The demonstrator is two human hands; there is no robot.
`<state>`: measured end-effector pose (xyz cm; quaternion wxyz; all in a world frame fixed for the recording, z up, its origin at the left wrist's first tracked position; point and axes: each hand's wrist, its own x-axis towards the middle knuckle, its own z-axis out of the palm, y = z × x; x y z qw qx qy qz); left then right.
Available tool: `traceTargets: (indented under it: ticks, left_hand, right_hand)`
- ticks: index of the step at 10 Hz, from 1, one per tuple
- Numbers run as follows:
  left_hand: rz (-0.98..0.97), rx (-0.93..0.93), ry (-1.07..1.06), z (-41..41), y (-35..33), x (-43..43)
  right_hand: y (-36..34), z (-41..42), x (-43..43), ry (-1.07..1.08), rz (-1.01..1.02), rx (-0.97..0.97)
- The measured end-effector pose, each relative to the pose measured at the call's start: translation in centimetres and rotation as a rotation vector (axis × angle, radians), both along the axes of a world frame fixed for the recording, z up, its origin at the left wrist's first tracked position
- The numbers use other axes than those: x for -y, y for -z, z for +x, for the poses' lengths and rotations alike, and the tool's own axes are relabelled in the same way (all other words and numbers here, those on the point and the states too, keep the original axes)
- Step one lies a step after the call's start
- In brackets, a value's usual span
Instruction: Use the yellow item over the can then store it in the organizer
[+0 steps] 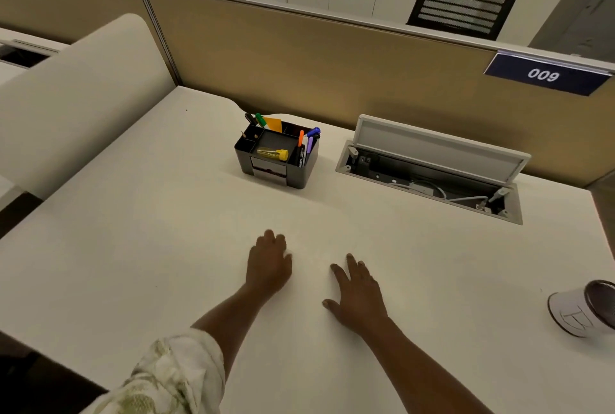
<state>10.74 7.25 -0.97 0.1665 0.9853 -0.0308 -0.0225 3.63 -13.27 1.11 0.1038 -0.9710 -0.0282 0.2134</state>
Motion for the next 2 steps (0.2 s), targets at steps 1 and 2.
traceTargets:
  ticks: [1,2]
  left_hand:
    - [0.034,-0.036,0.146,-4.6,1.1,3.0]
    - [0.037,-0.016,0.269,-6.6,1.4,5.4]
  right_hand:
    - [-0.4,-0.9,1.9,0.058,-0.004,0.113]
    - [-0.5,-1.8,3.3,0.096,-0.037,0.156]
